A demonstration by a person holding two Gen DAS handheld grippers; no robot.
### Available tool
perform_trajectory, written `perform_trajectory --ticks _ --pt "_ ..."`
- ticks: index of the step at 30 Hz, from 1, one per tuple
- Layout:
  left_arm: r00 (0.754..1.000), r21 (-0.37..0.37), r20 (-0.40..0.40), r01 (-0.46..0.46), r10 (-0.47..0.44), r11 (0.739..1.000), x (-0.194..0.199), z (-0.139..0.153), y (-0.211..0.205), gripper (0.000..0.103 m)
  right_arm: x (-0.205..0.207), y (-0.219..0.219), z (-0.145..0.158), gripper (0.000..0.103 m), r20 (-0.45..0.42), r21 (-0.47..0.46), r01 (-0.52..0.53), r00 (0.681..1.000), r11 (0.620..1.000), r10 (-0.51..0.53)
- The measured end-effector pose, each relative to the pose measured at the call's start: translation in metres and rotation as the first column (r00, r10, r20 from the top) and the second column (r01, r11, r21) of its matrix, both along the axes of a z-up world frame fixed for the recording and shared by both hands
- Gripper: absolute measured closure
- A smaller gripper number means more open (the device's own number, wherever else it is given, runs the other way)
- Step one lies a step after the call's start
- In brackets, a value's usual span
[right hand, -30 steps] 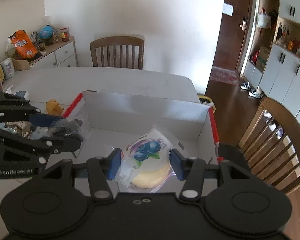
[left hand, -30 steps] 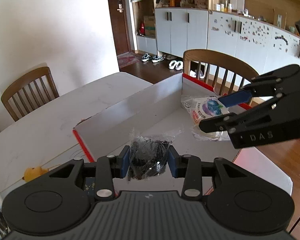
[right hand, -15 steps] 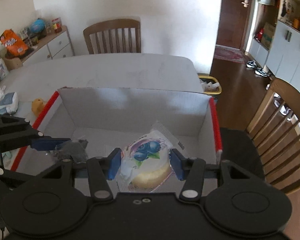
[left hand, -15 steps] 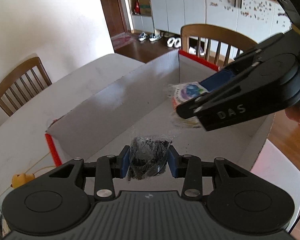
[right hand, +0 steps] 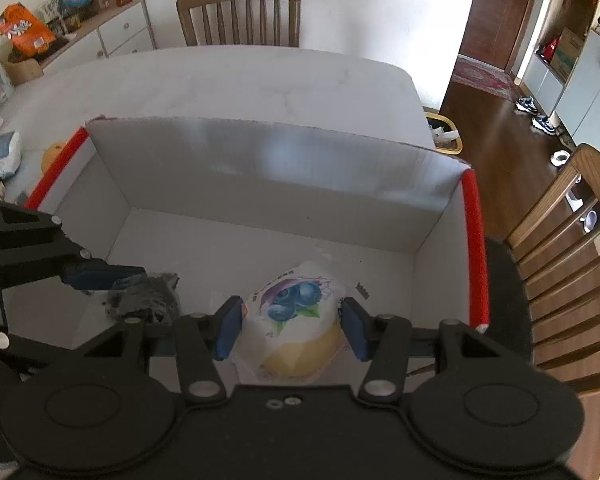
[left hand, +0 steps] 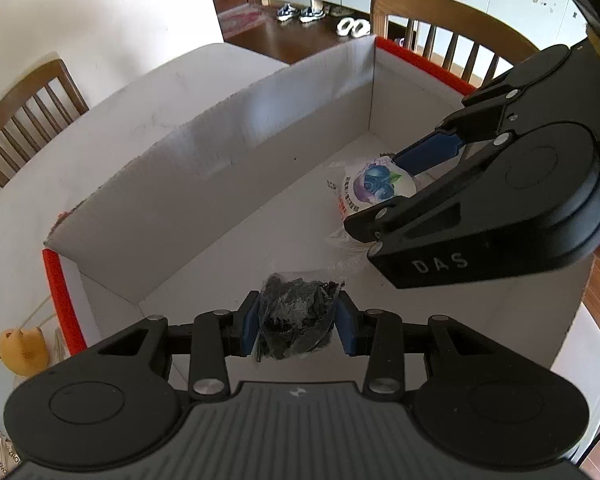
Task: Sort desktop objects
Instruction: 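Open both tools to drop the seaweed bag and bread bag in the box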
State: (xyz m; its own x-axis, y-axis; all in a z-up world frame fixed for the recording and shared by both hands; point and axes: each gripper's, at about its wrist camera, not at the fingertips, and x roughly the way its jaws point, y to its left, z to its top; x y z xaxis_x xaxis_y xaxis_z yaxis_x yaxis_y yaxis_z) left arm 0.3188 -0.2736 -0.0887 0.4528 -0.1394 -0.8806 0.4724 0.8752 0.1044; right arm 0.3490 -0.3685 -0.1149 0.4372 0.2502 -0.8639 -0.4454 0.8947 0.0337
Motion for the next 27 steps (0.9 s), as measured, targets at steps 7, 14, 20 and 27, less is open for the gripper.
perform_trajectory --ticks 7,14,20,27 --pt "0.999 0.035 -0.052 -0.011 0.013 0.999 0.005 -0.011 -0.002 0.065 -0.001 0.004 -0.011 0.050 -0.036 -0.050 -0.025 0.999 0.998 0.023" --pt "0.994 0.054 -0.108 -0.019 0.025 0.998 0.010 -0.021 0.004 0.065 0.002 0.011 -0.015 0.050 -0.039 -0.067 -0.033 0.999 0.997 0.030" --pt "0.990 0.055 -0.138 -0.015 0.023 0.998 0.013 -0.024 0.008 0.065 0.011 0.014 -0.013 0.048 -0.039 -0.076 -0.047 0.998 0.996 0.044" --pt "0.985 0.034 -0.172 -0.019 0.025 0.999 0.014 -0.025 0.014 0.063 0.011 0.013 -0.013 0.041 -0.040 -0.079 -0.055 0.998 0.995 0.052"
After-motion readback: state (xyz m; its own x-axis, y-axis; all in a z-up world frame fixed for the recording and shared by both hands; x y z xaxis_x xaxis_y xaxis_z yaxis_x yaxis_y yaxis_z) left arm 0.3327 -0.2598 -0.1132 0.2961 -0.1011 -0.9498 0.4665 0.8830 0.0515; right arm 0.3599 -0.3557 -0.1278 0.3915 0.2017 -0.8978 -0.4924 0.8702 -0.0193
